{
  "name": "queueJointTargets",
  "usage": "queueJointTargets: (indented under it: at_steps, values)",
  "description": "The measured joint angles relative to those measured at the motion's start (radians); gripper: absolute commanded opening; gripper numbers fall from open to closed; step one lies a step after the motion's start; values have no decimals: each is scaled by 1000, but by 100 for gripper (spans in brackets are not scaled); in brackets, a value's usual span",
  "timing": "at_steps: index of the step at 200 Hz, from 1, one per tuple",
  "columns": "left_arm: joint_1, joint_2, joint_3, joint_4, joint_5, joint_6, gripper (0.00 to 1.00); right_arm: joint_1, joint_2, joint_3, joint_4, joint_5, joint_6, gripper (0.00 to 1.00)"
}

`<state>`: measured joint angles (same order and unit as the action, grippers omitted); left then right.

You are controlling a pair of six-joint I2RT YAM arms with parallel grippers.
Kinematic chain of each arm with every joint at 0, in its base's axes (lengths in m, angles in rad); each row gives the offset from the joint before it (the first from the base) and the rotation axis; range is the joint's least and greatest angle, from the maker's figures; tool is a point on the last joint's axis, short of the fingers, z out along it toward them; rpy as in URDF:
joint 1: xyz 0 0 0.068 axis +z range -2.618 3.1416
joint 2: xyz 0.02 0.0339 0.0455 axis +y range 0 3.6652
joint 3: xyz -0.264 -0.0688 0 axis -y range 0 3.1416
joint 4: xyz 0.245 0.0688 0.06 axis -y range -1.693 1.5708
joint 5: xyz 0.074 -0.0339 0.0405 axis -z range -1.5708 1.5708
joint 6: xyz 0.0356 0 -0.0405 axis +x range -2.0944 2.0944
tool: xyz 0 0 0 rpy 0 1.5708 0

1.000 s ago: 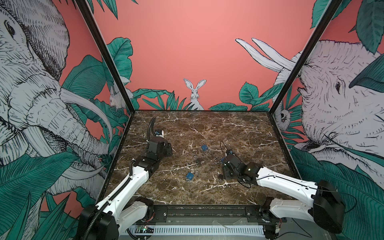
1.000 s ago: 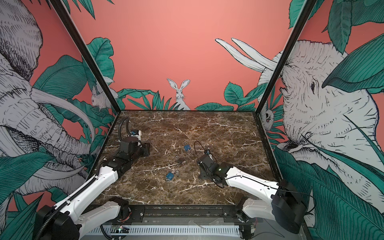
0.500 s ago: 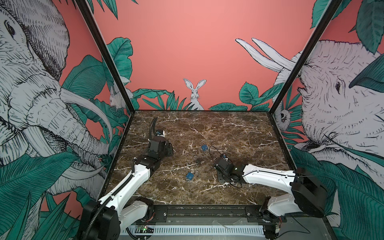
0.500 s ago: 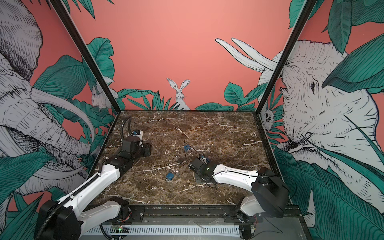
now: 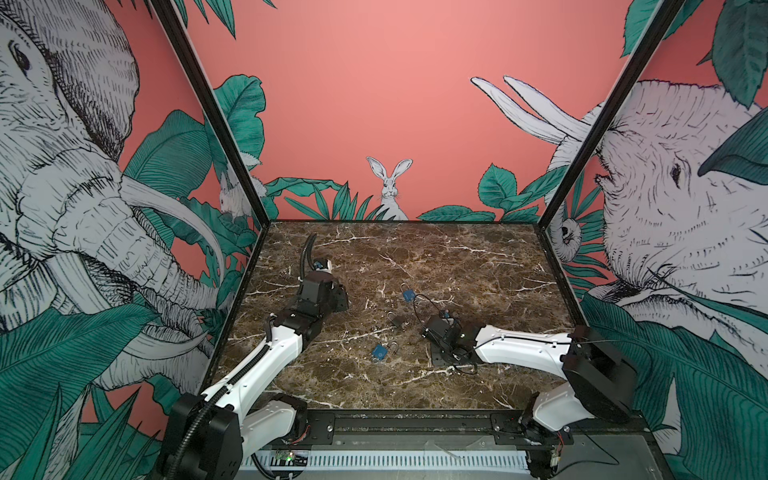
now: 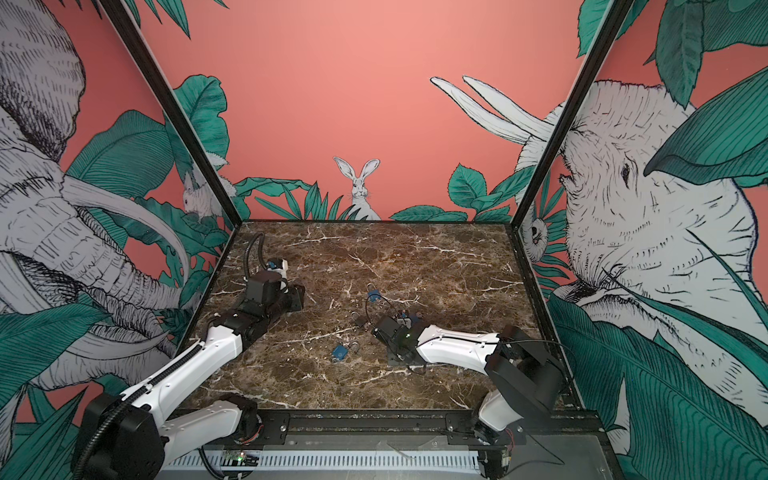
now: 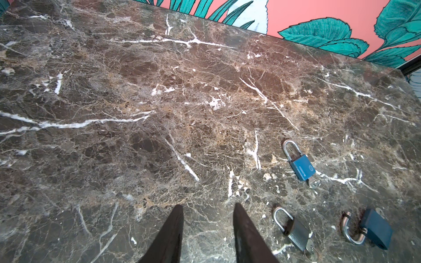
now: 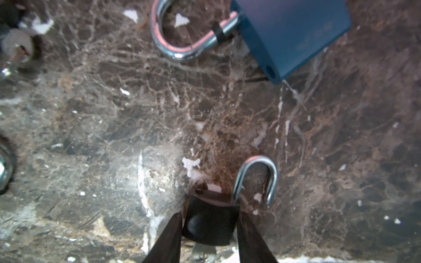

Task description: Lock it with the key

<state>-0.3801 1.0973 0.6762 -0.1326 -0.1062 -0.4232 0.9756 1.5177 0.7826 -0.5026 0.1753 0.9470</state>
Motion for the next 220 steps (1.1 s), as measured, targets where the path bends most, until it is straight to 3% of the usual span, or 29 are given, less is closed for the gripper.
queueJointTargets:
  at_steps: [220]
  values:
    - [0, 0, -1, 13, -1, -5, 38, 0, 47, 34, -49, 23, -61, 39]
